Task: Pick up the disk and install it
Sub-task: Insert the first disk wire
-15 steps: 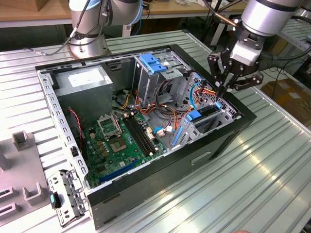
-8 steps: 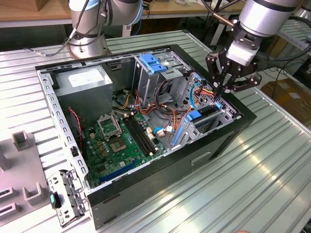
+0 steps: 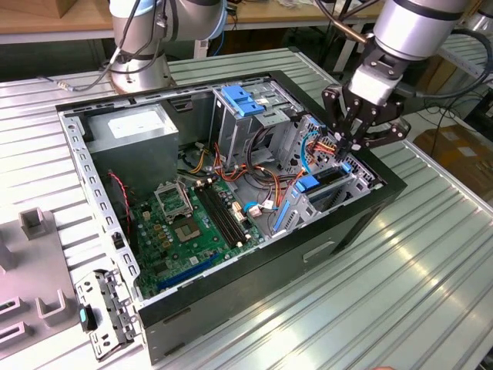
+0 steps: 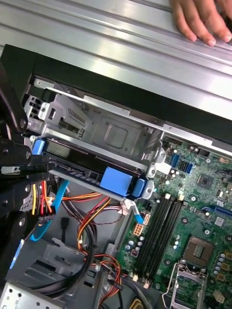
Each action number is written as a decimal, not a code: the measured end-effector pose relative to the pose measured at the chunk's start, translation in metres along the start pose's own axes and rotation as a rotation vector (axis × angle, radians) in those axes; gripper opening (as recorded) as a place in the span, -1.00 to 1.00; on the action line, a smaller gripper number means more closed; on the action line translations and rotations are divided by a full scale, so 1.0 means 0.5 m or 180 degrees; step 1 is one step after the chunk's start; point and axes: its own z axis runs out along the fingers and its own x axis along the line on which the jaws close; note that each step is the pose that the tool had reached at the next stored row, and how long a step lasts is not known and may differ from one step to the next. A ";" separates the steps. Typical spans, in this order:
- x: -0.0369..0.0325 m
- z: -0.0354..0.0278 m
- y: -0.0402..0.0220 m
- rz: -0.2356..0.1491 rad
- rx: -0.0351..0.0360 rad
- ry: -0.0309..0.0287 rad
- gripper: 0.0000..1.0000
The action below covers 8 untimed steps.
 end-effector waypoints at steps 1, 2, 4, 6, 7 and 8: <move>0.000 0.001 0.000 0.0030 -0.0001 0.0002 -0.67; 0.000 0.002 0.000 0.0089 -0.0004 0.0006 -0.67; 0.000 0.006 0.000 0.0258 -0.0012 0.0015 -0.67; 0.000 0.009 0.001 0.0419 -0.0019 0.0025 -0.67; 0.000 0.011 0.001 0.0493 -0.0022 0.0030 -0.67; 0.000 0.012 0.001 0.0556 -0.0025 0.0033 -0.67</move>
